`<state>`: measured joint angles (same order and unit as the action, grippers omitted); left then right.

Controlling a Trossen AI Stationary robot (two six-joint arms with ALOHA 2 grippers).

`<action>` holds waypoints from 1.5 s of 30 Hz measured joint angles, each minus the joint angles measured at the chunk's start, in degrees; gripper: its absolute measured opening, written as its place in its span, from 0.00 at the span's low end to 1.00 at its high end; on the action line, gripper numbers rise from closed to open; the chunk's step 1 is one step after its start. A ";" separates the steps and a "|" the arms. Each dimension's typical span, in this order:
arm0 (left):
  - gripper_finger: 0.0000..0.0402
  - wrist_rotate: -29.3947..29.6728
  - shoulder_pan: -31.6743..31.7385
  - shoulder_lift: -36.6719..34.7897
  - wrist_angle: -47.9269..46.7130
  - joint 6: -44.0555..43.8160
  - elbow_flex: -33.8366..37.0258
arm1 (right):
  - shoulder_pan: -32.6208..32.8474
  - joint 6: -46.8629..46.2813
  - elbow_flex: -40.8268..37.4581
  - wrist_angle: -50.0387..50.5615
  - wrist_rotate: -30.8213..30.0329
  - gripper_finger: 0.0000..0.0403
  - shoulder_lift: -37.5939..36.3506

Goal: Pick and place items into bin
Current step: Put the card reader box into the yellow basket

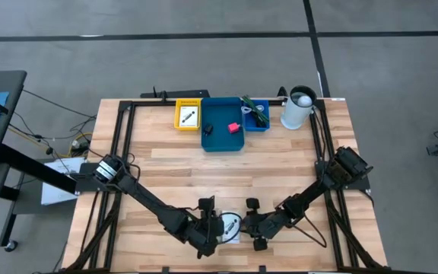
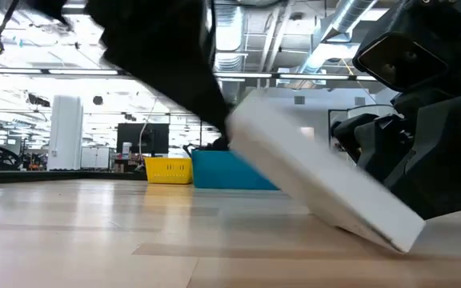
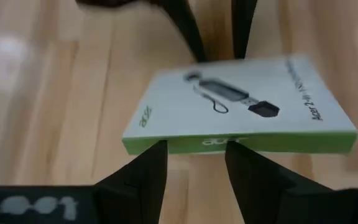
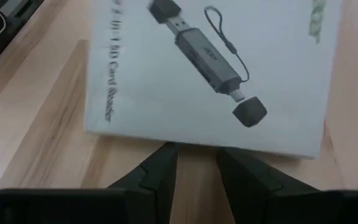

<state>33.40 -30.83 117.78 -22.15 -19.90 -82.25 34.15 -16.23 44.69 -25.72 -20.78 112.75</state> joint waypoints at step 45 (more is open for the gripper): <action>0.33 -13.47 2.37 -0.07 -17.53 -19.03 4.22 | -1.07 -0.31 0.88 -0.06 0.98 0.29 0.04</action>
<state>19.93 -28.46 117.71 -39.67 -38.93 -78.03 33.09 -16.53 45.57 -25.78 -19.80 112.79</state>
